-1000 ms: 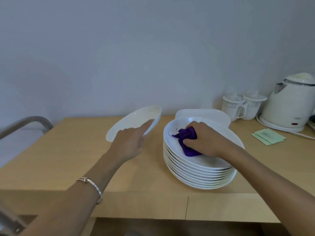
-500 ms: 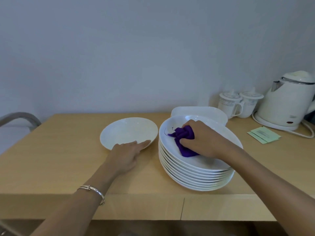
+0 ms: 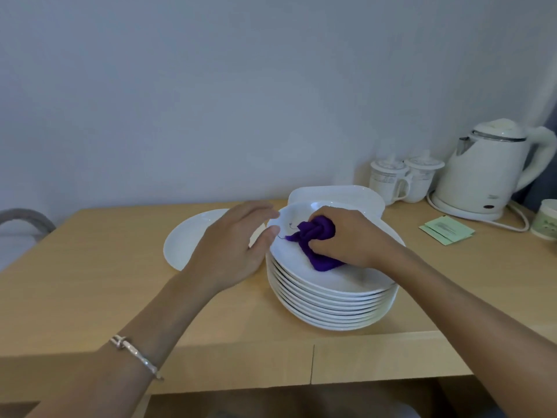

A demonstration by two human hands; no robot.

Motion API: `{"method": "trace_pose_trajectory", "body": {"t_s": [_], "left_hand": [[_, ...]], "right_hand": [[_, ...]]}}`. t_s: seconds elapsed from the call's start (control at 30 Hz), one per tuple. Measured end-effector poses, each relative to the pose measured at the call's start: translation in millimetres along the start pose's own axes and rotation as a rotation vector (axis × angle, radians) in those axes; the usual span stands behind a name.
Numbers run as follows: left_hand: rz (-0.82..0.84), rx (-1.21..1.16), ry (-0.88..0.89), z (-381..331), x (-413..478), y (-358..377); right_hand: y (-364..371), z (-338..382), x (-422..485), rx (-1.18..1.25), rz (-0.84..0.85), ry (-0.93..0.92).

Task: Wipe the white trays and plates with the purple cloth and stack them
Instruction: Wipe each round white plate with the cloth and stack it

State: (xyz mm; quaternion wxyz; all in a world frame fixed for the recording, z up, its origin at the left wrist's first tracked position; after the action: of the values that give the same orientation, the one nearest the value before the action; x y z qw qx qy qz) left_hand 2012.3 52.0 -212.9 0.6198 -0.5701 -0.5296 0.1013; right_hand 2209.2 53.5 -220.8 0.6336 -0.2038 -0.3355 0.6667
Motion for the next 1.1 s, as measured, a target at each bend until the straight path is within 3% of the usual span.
{"method": "trace_pose_trajectory", "body": {"t_s": [0.07,0.2,0.3,0.5,0.77,0.9,1.0,1.1], "left_hand": [[0.101,0.036,0.124,-27.9,2.8,-8.2],[0.557,0.230,0.247,-65.8,1.1,12.9],[0.682,0.273,0.339,-82.6,-5.8,29.3],[0.708,0.338,0.380,-89.3,-11.9,36.1],[0.443,0.295,0.370,-99.2,5.8,18.2],[0.480,0.299,0.448,-101.5,-8.3,31.2],[0.425,0.158,0.355,-89.1,-13.5,27.6],[0.312,0.136,0.203,-72.2,-10.2,18.3]], "right_hand": [[-18.6,-5.6,-1.3,0.143,-0.090,0.054],[-58.4,-5.6,-11.1,0.355,-0.270,0.061],[-71.8,-0.7,-22.0,0.372,-0.285,0.032],[-71.3,8.3,-37.7,0.431,-0.260,0.009],[-99.6,38.9,-54.4,0.576,-0.358,-0.114],[-83.2,27.5,-47.1,0.212,-0.207,-0.070],[-47.3,-4.5,-35.7,-0.081,-0.005,-0.002],[-25.5,-27.6,-21.0,-0.161,0.086,0.023]]}}
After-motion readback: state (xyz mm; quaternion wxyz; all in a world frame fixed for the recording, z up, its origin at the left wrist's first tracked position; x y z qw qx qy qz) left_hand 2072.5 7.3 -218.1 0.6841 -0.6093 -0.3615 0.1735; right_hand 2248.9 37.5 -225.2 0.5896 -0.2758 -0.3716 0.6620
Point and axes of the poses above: each hand's wrist, its own x-axis towards the middle knuckle, its own y-axis out of the palm, z = x × y, the point moved 4 cm from there along x, towards the middle knuckle, and after that the axes turned 10 degrees about x, right-handed, at the moved point
